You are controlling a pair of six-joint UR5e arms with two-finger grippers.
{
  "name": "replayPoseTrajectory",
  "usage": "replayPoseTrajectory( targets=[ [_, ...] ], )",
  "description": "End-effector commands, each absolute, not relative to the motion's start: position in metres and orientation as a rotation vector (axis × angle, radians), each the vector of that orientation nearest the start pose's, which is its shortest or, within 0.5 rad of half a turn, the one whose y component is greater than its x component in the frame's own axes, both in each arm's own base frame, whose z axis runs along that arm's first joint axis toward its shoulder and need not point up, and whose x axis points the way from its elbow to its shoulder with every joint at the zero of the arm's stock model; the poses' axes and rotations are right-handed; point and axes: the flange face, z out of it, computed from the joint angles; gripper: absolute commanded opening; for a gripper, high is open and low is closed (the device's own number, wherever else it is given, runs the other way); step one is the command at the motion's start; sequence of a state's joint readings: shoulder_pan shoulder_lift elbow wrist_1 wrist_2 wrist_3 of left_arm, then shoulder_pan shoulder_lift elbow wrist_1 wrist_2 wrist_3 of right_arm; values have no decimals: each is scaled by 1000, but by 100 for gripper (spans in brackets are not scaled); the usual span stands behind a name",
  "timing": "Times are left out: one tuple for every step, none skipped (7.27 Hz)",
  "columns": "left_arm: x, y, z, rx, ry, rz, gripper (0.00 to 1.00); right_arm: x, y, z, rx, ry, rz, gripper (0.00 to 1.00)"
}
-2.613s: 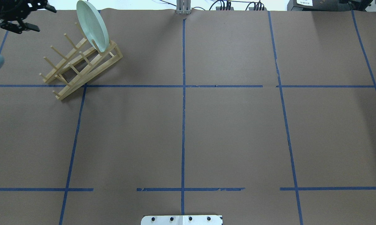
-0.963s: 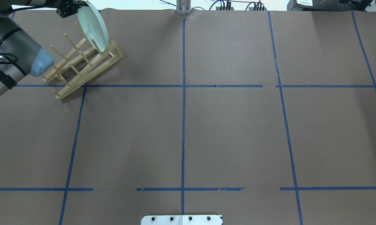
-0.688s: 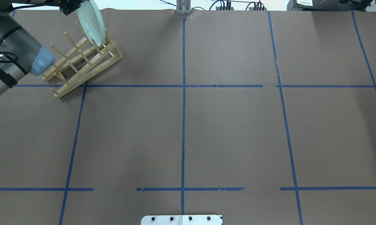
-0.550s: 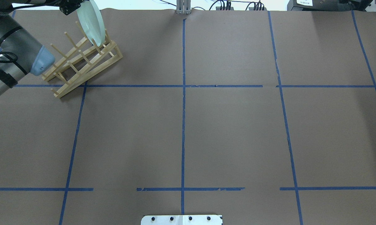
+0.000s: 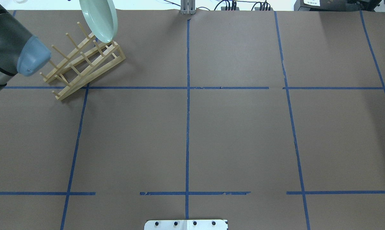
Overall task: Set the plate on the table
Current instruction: 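Lift the plate out of the wooden rack with the left gripper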
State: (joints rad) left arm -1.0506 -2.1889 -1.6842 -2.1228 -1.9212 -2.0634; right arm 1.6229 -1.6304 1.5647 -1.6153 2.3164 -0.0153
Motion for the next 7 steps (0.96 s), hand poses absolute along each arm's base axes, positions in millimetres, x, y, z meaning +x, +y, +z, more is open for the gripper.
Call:
replayPoseTrajectory(
  targets=[
    [362, -545, 162, -60, 1050, -921, 0, 89, -453, 696, -80, -748, 76, 100],
    [411, -521, 158, -78, 897, -827, 0, 89, -453, 696, -80, -748, 76, 100],
    [455, -501, 159, -108, 776, -735, 0, 89, -453, 696, -80, -748, 76, 100],
    [520, -504, 163, -136, 632, -639, 0, 89, -453, 696, -80, -748, 76, 100],
    [556, -508, 175, -136, 557, -576, 0, 90, -454, 696, -79, -748, 76, 100],
    [583, -484, 194, -148, 508, -499, 0, 89, -453, 696, -80, -748, 76, 100],
    [607, -454, 211, -141, 458, -453, 0, 89, -453, 696, -80, -748, 76, 100]
  ],
)
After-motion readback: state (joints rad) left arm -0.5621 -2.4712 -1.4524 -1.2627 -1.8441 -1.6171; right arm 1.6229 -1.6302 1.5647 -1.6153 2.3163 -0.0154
